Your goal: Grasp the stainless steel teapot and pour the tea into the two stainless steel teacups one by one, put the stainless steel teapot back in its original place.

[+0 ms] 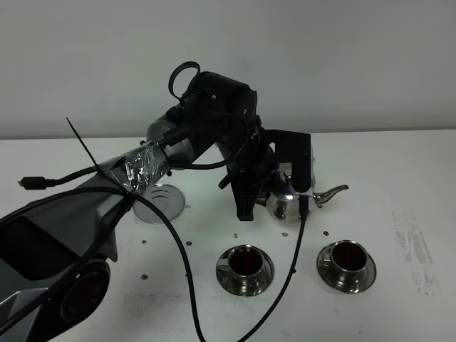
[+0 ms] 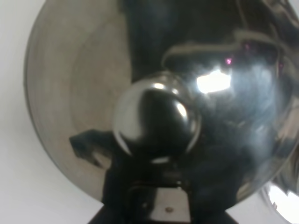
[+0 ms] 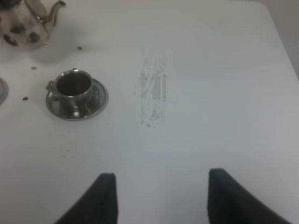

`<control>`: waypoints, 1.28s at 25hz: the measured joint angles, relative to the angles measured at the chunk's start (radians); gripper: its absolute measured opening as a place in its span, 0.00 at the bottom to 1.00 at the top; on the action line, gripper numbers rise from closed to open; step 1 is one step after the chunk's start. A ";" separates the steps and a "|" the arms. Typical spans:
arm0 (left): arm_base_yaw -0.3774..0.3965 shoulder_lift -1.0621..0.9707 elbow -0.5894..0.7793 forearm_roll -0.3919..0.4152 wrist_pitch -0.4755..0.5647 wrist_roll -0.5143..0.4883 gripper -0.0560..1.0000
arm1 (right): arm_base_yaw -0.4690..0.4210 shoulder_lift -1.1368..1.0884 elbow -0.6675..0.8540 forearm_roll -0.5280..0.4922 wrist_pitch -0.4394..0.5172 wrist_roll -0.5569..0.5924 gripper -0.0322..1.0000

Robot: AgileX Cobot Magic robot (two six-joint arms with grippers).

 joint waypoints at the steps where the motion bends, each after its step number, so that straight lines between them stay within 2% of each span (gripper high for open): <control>1: 0.000 0.000 0.016 -0.001 -0.017 -0.010 0.29 | 0.000 0.000 0.000 0.000 0.000 0.000 0.47; 16: 0.001 0.038 0.066 -0.024 -0.086 -0.034 0.29 | 0.000 0.000 0.000 0.000 0.000 0.000 0.47; 23: 0.015 -0.035 0.085 0.063 -0.036 -0.069 0.29 | 0.000 0.000 0.000 0.000 0.000 0.000 0.47; 27: 0.053 -0.152 0.207 0.095 -0.057 -0.087 0.29 | 0.000 0.000 0.000 0.000 0.000 0.000 0.47; 32: 0.135 -0.365 0.505 0.099 -0.224 -0.107 0.29 | 0.000 0.000 0.000 0.000 0.000 0.000 0.47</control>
